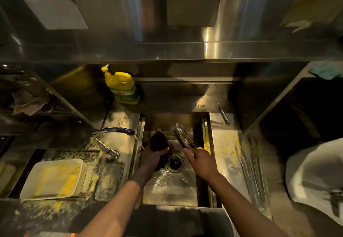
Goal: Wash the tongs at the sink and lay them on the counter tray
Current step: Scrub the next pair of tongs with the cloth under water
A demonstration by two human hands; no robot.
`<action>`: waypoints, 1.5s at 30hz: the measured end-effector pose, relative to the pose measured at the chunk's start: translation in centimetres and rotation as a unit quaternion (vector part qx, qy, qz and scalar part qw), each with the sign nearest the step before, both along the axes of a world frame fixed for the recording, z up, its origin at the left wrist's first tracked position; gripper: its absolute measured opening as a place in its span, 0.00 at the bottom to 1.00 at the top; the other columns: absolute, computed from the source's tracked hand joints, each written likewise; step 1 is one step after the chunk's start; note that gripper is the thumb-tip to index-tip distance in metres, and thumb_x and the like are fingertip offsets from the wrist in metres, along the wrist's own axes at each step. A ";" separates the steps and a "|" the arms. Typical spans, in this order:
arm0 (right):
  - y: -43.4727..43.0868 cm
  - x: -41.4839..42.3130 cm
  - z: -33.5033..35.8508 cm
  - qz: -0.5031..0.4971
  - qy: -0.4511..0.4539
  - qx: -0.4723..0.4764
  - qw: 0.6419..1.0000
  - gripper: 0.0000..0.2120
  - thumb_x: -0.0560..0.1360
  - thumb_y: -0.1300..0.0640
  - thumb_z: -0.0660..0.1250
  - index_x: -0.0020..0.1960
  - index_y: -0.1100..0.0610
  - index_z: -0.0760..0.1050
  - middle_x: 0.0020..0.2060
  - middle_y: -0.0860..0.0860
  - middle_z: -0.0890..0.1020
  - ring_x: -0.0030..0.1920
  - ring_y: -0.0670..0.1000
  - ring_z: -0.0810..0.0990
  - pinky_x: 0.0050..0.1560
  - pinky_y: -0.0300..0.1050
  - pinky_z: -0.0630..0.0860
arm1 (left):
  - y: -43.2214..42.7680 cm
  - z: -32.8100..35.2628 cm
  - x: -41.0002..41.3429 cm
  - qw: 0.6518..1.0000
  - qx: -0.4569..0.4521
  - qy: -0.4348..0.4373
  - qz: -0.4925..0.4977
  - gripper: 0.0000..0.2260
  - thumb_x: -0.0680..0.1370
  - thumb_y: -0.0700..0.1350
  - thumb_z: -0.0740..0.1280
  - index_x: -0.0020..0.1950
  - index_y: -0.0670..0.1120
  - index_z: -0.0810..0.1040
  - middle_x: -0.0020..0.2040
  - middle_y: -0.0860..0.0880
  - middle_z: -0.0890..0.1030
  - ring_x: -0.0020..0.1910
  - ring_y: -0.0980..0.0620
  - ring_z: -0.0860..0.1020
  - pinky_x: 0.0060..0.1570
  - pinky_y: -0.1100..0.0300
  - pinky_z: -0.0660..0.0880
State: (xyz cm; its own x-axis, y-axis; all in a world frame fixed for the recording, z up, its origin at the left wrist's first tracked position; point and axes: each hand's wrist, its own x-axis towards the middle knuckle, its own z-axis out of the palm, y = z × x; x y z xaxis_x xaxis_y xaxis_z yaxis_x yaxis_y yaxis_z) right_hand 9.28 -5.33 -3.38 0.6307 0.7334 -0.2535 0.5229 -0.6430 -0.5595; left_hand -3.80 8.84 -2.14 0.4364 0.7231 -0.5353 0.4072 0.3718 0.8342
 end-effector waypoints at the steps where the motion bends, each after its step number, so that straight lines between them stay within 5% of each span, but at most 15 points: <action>1: -0.3 0.3 0.1 -0.002 0.019 0.026 0.999 0.19 0.83 0.39 0.56 0.42 0.45 0.79 0.34 0.44 0.71 0.36 0.47 0.73 0.33 0.38 0.63 | -0.3 0.4 0.1 1.000 0.005 -0.005 0.003 0.21 0.72 0.39 0.75 0.62 0.49 0.76 0.52 0.45 0.82 0.49 0.40 0.82 0.46 0.43 0.81; 4: -0.9 0.8 0.1 0.008 0.058 0.083 0.995 0.13 0.84 0.42 0.55 0.42 0.40 0.71 0.42 0.48 0.74 0.41 0.48 0.73 0.41 0.43 0.68 | -1.0 1.6 0.4 1.000 0.001 -0.019 0.011 0.20 0.73 0.37 0.73 0.63 0.46 0.76 0.52 0.43 0.82 0.48 0.40 0.82 0.37 0.50 0.81; 8: -1.6 1.5 0.6 0.047 0.039 0.096 0.994 0.14 0.85 0.48 0.55 0.55 0.50 0.78 0.49 0.48 0.71 0.48 0.49 0.73 0.48 0.46 0.71 | -1.6 2.3 0.7 0.999 0.011 -0.027 0.024 0.19 0.73 0.35 0.72 0.63 0.41 0.76 0.51 0.39 0.82 0.47 0.38 0.82 0.30 0.57 0.78; 13: -2.3 1.9 2.4 0.061 -0.004 0.124 0.990 0.13 0.84 0.47 0.56 0.55 0.51 0.78 0.49 0.46 0.73 0.51 0.49 0.74 0.45 0.44 0.68 | -2.7 3.3 1.3 0.998 0.005 -0.050 0.027 0.15 0.72 0.35 0.73 0.58 0.41 0.78 0.50 0.38 0.83 0.47 0.37 0.82 0.44 0.46 0.81; 18: -3.2 1.7 4.2 0.017 -0.023 0.172 0.985 0.12 0.84 0.49 0.58 0.52 0.54 0.77 0.47 0.49 0.75 0.47 0.49 0.75 0.45 0.46 0.71 | -3.3 4.6 2.1 0.996 0.024 -0.085 0.006 0.14 0.71 0.32 0.72 0.56 0.37 0.78 0.47 0.37 0.82 0.46 0.35 0.81 0.41 0.47 0.79; 23: -3.9 1.4 6.0 -0.019 -0.048 0.193 0.980 0.11 0.84 0.47 0.59 0.54 0.51 0.77 0.48 0.47 0.76 0.47 0.46 0.75 0.45 0.44 0.72 | -3.1 6.4 3.0 0.995 0.028 -0.091 -0.035 0.13 0.68 0.36 0.75 0.50 0.44 0.81 0.47 0.42 0.84 0.48 0.40 0.82 0.46 0.50 0.79; 27: -4.6 0.2 7.4 -0.051 -0.050 0.207 0.976 0.10 0.83 0.46 0.59 0.56 0.50 0.76 0.48 0.45 0.75 0.48 0.45 0.74 0.45 0.41 0.71 | -2.3 6.4 3.0 0.995 0.020 -0.088 -0.045 0.26 0.54 0.49 0.79 0.51 0.48 0.82 0.48 0.43 0.85 0.49 0.39 0.82 0.52 0.42 0.79; 29: -5.2 -0.5 7.9 -0.068 -0.058 0.210 0.974 0.11 0.83 0.46 0.59 0.56 0.51 0.76 0.49 0.47 0.76 0.50 0.46 0.74 0.49 0.44 0.73 | -2.4 7.0 3.2 0.993 -0.003 -0.108 -0.053 0.25 0.58 0.46 0.79 0.53 0.45 0.81 0.49 0.40 0.85 0.48 0.37 0.82 0.51 0.37 0.79; 33: -7.2 -1.8 9.1 -0.106 -0.071 0.217 0.968 0.10 0.83 0.45 0.57 0.51 0.48 0.74 0.47 0.46 0.75 0.48 0.46 0.74 0.49 0.45 0.72 | -4.0 9.1 3.2 0.985 -0.009 -0.143 -0.100 0.12 0.68 0.34 0.74 0.50 0.41 0.81 0.43 0.40 0.84 0.40 0.39 0.81 0.43 0.44 0.79; 37: -9.7 -2.8 10.2 -0.135 -0.082 0.213 0.964 0.12 0.84 0.46 0.57 0.50 0.50 0.77 0.48 0.48 0.75 0.48 0.46 0.74 0.50 0.45 0.72 | -6.5 9.9 3.5 0.967 -0.018 -0.185 -0.174 0.11 0.71 0.30 0.70 0.49 0.42 0.81 0.39 0.45 0.84 0.33 0.50 0.83 0.32 0.59 0.78; 41: -13.4 -4.3 11.3 -0.195 -0.098 0.201 0.955 0.15 0.84 0.46 0.57 0.48 0.53 0.77 0.46 0.49 0.75 0.45 0.46 0.74 0.49 0.48 0.73 | -10.1 10.6 4.1 0.950 -0.041 -0.196 -0.240 0.12 0.65 0.34 0.74 0.47 0.42 0.82 0.42 0.39 0.84 0.39 0.43 0.83 0.43 0.49 0.79; 45: -17.7 -6.3 12.4 -0.251 -0.110 0.210 0.938 0.13 0.84 0.47 0.58 0.41 0.42 0.70 0.43 0.45 0.72 0.43 0.43 0.73 0.45 0.42 0.71 | -13.9 10.6 4.6 0.933 -0.066 -0.187 -0.300 0.15 0.68 0.31 0.72 0.54 0.37 0.81 0.44 0.38 0.84 0.40 0.40 0.82 0.38 0.51 0.80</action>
